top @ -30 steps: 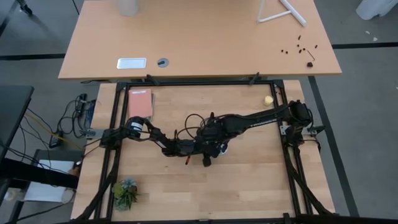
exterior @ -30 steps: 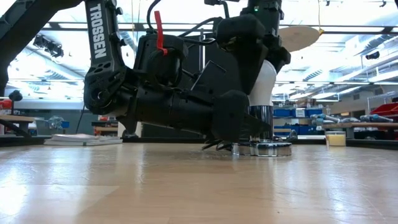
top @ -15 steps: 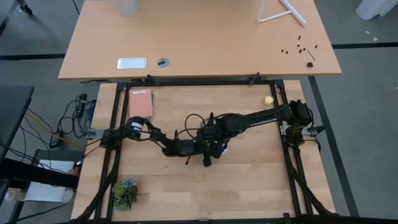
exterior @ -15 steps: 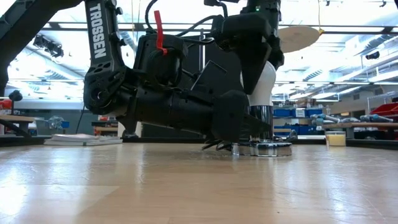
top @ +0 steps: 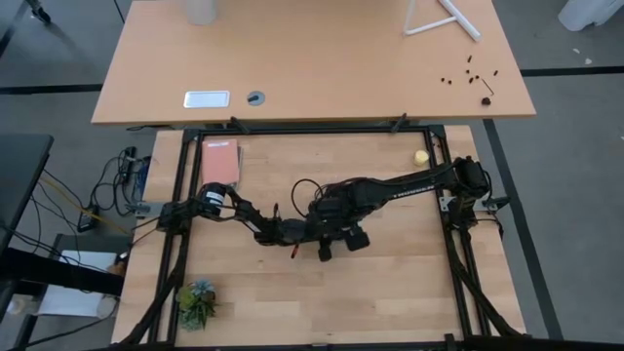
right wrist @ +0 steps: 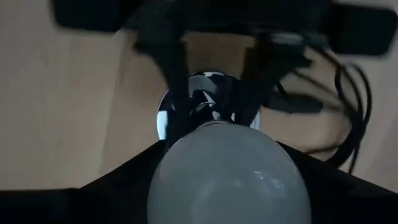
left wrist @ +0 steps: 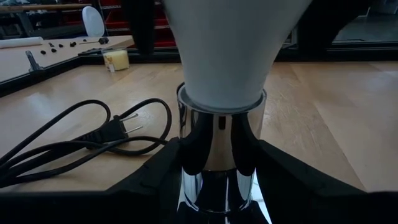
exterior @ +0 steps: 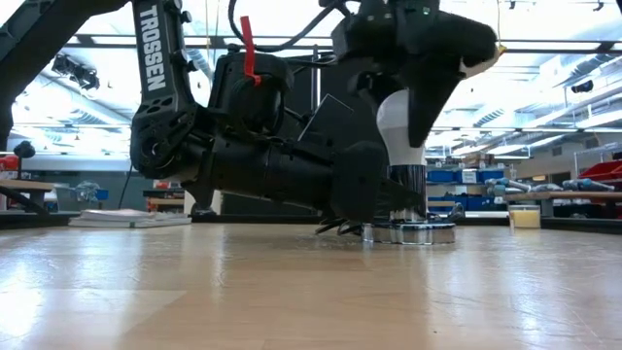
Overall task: Screw lightbulb
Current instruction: Remove the lightbulb from the socket
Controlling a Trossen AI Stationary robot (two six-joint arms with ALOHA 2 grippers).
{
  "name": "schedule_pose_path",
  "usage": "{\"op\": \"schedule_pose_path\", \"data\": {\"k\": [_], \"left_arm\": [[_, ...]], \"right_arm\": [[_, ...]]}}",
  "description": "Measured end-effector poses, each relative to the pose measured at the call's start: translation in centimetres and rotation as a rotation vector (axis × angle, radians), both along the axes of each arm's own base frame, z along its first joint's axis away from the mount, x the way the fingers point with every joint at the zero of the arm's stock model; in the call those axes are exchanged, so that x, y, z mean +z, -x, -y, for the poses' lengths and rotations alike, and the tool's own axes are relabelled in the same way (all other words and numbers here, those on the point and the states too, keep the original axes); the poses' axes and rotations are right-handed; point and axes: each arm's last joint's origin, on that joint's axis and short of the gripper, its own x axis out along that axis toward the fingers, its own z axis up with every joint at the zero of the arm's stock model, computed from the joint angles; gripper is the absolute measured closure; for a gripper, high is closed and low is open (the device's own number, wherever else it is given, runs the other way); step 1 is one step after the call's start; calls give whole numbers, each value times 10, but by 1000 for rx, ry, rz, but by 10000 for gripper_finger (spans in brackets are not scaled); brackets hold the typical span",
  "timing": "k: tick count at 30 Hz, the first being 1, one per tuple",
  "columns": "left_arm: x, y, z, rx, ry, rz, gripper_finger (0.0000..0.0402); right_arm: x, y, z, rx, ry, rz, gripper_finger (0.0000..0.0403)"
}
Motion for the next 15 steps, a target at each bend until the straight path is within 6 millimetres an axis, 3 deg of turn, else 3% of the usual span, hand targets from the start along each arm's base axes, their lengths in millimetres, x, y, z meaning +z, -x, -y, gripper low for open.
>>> {"op": "schedule_pose_path", "data": {"k": [8, 15], "left_arm": [[0, 0, -1, 9, 1, 1, 219], [0, 0, -1, 11, 8, 2, 219]], "right_arm": [[0, 2, 8, 403, 89, -52, 132], [0, 4, 8, 406, 149, -87, 111]]}}
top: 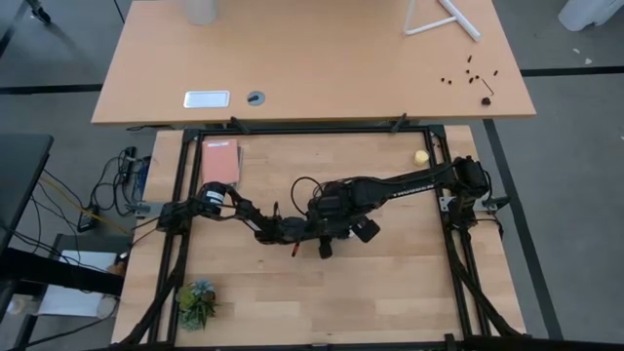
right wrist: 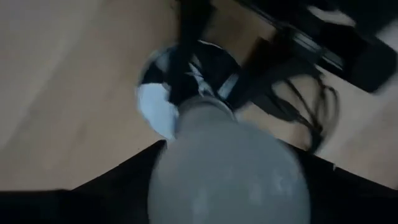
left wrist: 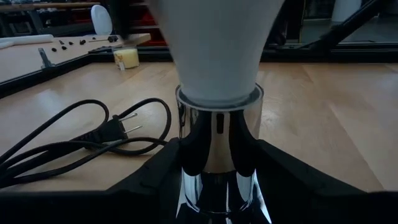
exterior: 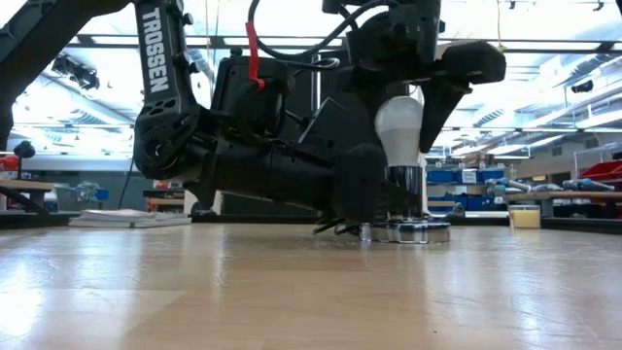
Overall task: Screw lightbulb
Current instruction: Remove the lightbulb from the socket
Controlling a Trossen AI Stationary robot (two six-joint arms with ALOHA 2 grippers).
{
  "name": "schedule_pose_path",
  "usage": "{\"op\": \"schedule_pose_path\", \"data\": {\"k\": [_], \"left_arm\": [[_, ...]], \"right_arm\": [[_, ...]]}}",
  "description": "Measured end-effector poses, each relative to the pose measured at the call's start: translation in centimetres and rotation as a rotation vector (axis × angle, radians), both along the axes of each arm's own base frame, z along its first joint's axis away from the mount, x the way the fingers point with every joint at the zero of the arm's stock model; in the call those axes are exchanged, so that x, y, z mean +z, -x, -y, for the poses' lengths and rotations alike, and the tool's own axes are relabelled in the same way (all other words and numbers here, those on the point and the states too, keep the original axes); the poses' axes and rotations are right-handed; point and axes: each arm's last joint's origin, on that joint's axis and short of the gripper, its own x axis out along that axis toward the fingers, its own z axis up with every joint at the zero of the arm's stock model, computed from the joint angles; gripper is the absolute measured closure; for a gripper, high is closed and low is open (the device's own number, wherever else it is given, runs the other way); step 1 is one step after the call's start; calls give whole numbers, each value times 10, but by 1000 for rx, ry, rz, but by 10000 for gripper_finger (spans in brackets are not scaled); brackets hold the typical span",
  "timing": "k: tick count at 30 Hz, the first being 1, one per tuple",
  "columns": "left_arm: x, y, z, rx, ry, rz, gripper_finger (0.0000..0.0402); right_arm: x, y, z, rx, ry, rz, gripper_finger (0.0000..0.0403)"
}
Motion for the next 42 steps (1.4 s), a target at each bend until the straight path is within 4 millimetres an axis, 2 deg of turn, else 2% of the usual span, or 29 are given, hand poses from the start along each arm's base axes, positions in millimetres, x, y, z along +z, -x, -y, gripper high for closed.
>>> {"op": "schedule_pose_path", "data": {"k": [6, 15, 19, 27, 33, 42], "left_arm": [[0, 0, 1, -16, -1, -1, 219], [0, 0, 2, -19, 2, 4, 219], [0, 0, 2, -20, 3, 5, 219], [0, 0, 2, -18, 4, 6, 219], [0, 0, 2, -17, 3, 6, 219], [1, 0, 2, -16, 3, 6, 219]], "right_arm": [[2, 4, -12, 8, 116, -1, 86], [5, 7, -23, -102, 89, 29, 93], [13, 15, -22, -201, 74, 42, 98], [38, 23, -18, -374, -68, 155, 103], [45, 40, -15, -456, -83, 177, 106], [36, 84, -16, -613, -67, 203, 114]]}}
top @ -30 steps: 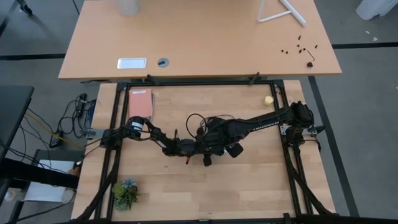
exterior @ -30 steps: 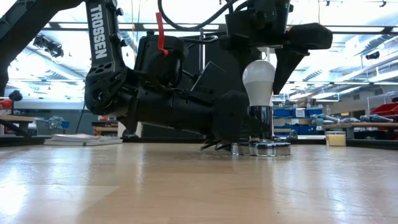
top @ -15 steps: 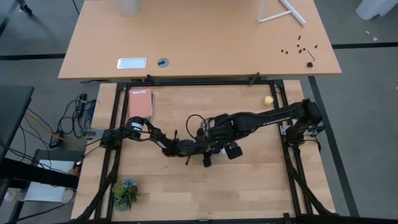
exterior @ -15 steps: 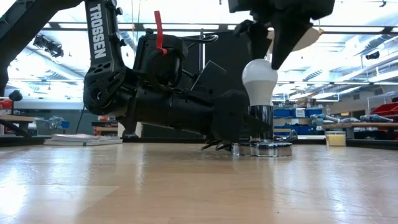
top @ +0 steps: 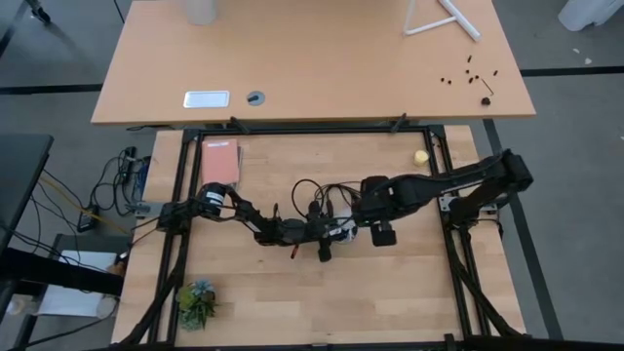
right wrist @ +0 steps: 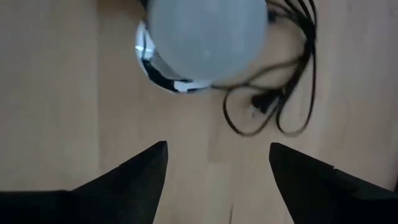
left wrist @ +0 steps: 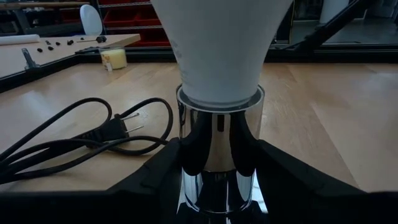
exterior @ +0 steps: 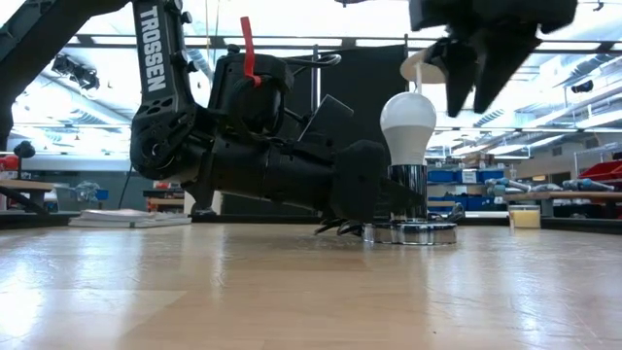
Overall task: Screw lightbulb
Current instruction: Remove the lightbulb from the socket
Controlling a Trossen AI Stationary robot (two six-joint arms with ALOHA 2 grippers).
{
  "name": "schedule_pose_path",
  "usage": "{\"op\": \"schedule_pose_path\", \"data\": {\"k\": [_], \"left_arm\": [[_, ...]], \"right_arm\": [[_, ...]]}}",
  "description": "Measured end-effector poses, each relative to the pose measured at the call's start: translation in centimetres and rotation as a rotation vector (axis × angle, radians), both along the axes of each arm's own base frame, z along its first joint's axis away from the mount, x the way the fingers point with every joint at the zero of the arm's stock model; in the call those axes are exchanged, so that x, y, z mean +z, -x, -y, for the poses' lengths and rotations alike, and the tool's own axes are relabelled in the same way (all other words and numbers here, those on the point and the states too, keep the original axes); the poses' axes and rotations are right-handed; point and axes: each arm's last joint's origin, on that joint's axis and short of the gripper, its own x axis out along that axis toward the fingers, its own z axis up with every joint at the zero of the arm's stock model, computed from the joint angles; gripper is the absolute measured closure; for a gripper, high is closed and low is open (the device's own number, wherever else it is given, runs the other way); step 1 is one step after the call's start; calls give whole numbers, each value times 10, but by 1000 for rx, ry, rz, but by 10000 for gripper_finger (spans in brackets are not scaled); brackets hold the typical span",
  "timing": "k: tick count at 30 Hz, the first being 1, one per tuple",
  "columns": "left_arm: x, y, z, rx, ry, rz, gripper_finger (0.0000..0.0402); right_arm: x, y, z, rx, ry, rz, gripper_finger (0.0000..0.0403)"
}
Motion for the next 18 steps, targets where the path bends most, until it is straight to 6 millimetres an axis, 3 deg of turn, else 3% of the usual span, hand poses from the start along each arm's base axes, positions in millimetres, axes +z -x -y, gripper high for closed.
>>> {"op": "schedule_pose_path", "data": {"k": [9, 18], "left_arm": [[0, 0, 0, 3, 0, 0, 219], [0, 0, 0, 3, 0, 0, 219]], "right_arm": [[-21, 37, -5, -154, -2, 207, 114], [-54, 54, -9, -281, -61, 312, 119]]}}
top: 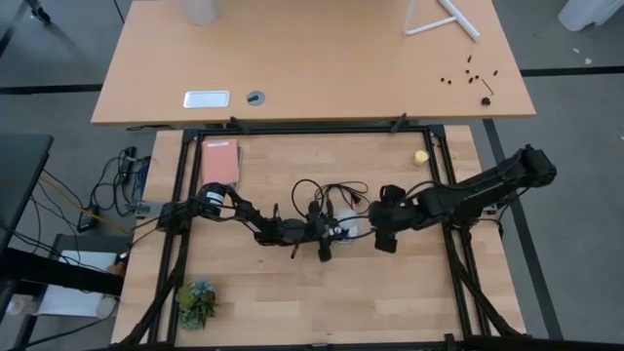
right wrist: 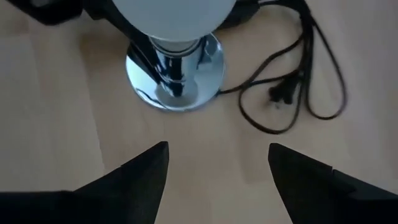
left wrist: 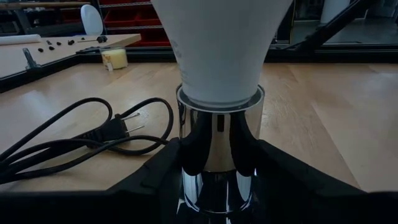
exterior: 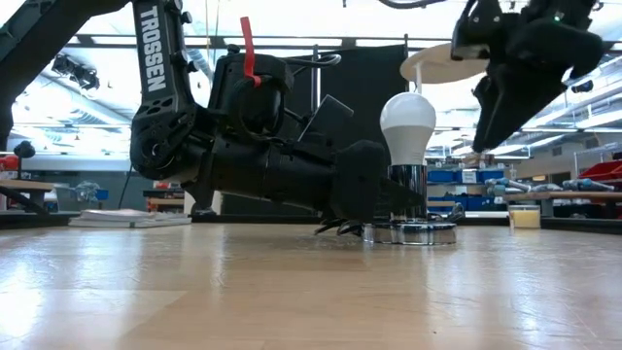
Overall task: Screw lightbulb
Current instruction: Remove the lightbulb from the socket
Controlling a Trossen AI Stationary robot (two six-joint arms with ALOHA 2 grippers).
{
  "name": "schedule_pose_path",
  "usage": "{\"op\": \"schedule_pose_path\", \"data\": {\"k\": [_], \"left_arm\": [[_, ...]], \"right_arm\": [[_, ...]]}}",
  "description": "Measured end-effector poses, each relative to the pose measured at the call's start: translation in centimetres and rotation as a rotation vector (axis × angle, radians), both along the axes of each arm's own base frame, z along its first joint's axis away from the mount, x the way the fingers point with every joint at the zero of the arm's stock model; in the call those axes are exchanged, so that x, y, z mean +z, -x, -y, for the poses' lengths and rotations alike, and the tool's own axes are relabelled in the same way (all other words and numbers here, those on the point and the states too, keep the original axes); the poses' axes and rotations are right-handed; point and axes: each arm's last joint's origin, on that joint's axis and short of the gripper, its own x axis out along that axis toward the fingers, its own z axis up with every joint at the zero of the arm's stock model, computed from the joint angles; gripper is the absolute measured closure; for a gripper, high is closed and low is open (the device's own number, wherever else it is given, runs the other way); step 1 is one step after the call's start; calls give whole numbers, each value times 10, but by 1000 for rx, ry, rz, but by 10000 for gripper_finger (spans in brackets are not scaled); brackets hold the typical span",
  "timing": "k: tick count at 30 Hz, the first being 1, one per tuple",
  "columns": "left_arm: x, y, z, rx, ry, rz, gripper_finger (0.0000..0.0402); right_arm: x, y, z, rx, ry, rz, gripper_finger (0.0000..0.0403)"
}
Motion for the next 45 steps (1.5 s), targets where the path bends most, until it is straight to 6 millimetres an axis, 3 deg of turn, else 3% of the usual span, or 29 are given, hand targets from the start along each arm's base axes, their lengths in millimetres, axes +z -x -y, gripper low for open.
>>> {"op": "schedule_pose_path", "data": {"k": [10, 28, 34, 41, 45], "left_arm": [[0, 0, 0, 0, 0, 0, 219], [0, 0, 0, 0, 0, 1, 219], [0, 0, 0, 4, 0, 0, 219], [0, 0, 0, 10, -5, 0, 219], [0, 0, -1, 20, -4, 1, 219]], "right_arm": [[-30, -4, -20, -23, -70, 224, 128], [-25, -9, -28, -194, -251, 353, 143], [-27, -19, -35, -136, -133, 449, 143], [-53, -37, -37, -97, -61, 405, 144], [-58, -41, -33, -126, -42, 405, 144]]}}
